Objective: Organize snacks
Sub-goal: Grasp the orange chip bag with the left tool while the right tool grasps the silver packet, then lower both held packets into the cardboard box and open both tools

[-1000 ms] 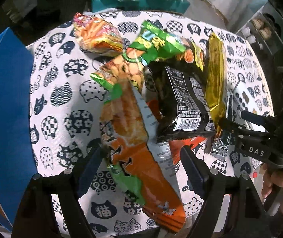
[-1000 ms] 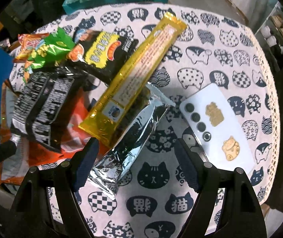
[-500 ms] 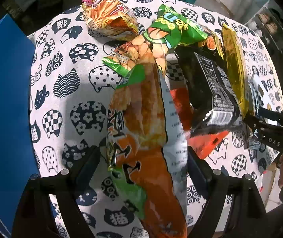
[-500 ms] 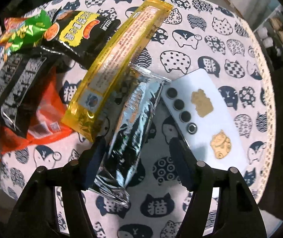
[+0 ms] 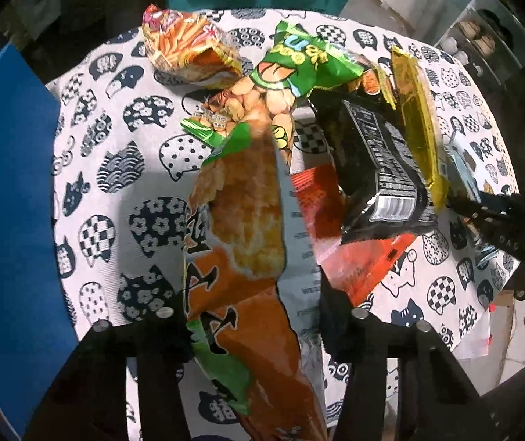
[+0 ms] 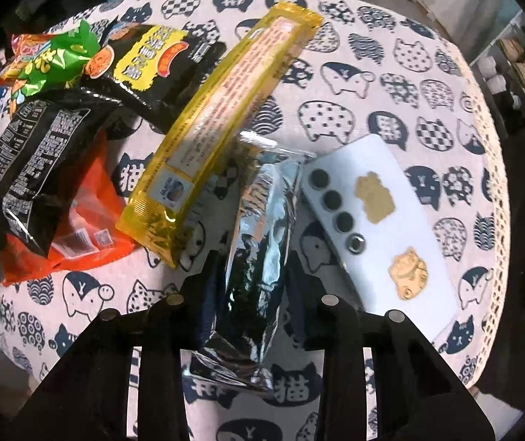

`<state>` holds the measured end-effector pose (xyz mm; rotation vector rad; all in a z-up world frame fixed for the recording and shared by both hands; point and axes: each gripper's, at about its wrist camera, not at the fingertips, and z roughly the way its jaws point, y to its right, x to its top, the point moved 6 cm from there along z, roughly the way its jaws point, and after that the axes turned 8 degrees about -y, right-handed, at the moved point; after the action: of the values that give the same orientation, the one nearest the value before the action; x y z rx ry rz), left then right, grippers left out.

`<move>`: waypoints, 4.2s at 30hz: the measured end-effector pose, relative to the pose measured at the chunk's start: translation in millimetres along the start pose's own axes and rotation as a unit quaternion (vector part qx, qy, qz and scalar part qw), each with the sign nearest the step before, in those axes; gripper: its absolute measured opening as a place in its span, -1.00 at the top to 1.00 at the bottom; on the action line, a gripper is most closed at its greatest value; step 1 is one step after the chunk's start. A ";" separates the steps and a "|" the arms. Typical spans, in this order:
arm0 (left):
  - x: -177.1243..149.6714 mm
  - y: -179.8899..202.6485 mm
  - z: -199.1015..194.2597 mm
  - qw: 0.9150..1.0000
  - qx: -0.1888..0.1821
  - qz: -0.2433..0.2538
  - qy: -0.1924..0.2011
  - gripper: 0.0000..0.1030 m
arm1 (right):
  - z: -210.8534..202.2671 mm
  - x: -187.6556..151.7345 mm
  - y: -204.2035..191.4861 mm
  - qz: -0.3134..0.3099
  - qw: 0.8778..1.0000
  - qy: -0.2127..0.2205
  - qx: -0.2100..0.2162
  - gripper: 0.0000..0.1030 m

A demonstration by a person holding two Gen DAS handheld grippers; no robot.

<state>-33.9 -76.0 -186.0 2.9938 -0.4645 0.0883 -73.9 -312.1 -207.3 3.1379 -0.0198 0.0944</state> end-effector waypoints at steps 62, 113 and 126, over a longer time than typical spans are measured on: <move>-51.0 -144.4 -173.2 0.982 0.064 -0.053 0.172 0.22 | -193.4 41.6 -267.8 -0.176 0.967 0.151 0.110 0.41; -70.0 -291.9 -81.2 0.976 0.064 -0.200 0.056 -0.26 | -97.9 99.2 -441.3 -0.229 0.963 0.046 0.136 0.20; -72.9 -253.8 -130.7 0.978 0.100 -0.150 0.104 -0.55 | -161.2 90.8 -397.7 -0.208 0.960 0.118 0.146 -0.31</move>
<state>-31.1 201.6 -87.2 3.1603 0.0224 0.4407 12.1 84.8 -41.7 3.3045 0.7137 0.5096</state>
